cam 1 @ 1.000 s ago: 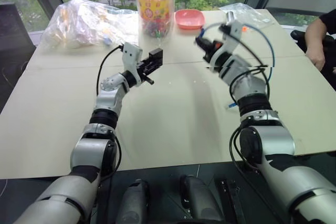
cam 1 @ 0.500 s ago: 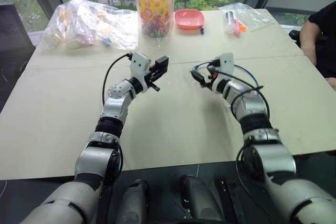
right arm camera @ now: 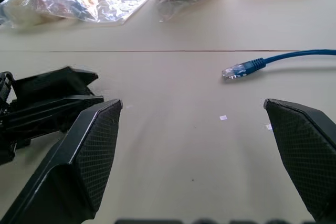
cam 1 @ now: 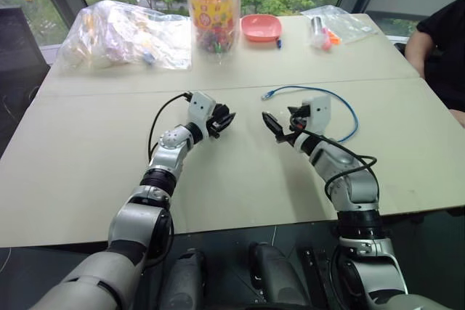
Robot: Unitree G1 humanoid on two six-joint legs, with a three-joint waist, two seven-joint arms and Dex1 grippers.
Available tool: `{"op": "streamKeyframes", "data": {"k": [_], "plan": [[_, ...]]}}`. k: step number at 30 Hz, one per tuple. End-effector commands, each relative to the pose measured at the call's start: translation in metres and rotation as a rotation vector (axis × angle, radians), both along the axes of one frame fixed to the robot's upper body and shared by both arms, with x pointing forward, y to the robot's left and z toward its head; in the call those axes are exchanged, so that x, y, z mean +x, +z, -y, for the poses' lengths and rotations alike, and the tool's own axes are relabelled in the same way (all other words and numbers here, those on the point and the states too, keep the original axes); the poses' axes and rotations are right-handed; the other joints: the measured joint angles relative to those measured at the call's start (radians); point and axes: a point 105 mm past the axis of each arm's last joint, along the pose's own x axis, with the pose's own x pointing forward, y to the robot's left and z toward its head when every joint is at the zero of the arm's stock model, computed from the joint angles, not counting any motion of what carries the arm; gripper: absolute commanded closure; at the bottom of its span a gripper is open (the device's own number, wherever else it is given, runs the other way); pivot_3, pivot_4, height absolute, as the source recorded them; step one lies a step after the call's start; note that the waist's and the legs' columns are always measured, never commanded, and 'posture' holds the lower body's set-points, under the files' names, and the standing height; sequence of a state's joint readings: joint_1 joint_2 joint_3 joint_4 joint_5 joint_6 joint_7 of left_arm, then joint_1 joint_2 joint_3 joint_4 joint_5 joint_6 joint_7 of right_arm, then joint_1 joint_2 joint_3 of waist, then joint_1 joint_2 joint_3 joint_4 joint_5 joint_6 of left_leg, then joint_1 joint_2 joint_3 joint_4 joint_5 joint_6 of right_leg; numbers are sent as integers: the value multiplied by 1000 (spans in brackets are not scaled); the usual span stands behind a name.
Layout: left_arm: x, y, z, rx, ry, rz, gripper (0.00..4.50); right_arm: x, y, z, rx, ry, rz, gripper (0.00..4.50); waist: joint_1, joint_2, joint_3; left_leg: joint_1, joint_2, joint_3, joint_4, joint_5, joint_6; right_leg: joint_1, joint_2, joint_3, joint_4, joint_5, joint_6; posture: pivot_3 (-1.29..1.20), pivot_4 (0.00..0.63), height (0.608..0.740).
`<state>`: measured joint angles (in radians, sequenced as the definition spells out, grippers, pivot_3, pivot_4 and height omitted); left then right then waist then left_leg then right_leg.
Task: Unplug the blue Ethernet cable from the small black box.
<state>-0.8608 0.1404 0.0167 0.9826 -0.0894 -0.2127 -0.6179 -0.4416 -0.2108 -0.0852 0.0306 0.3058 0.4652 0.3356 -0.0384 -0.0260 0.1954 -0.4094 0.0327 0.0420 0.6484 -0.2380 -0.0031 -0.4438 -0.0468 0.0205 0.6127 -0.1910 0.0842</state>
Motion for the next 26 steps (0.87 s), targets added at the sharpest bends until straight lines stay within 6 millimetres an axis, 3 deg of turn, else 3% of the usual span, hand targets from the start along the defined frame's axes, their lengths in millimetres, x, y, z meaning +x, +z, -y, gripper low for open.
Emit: {"op": "streamKeyframes", "data": {"k": [1, 5, 9, 12, 18, 26], "plan": [[4, 27, -6, -3, -3, 84, 203, -2, 18, 2, 30, -23, 84, 0, -1, 0, 0, 0, 0, 0, 0, 0, 0, 0, 0, 0, 0, 0, 0, 0, 150, 740], [2, 48, -21, -40, -8, 96, 34, -8, 19, 3, 43, -25, 99, 0, -1, 0, 0, 0, 0, 0, 0, 0, 0, 0, 0, 0, 0, 0, 0, 0, 150, 740], [-24, 75, -32, -128, -108, 44, 34, -16, 17, 6, 39, -18, 99, 0, -5, 0, 0, 0, 0, 0, -1, 0, 0, 0, 0, 0, 0, 0, 0, 0, 150, 740], [-45, 84, -45, -153, -146, -14, 34, -20, 16, 9, 34, -13, 94, 0, -5, 0, 0, 0, 1, 0, -1, 0, 0, 0, 0, 0, 1, 0, 0, 0, 150, 740], [-73, 78, -79, -107, -80, -97, 34, -35, 20, 9, 39, 47, 103, 0, -5, 0, 0, 1, 1, -1, 0, 0, 0, 0, 0, 1, 1, -2, -3, 0, 150, 740], [-98, 61, -93, -133, -5, -167, 34, -42, 18, 7, 52, 61, 111, 0, -2, 0, 0, 1, 1, 0, 0, 0, 0, 0, -1, 1, 1, -2, -4, 0, 150, 740]]}}
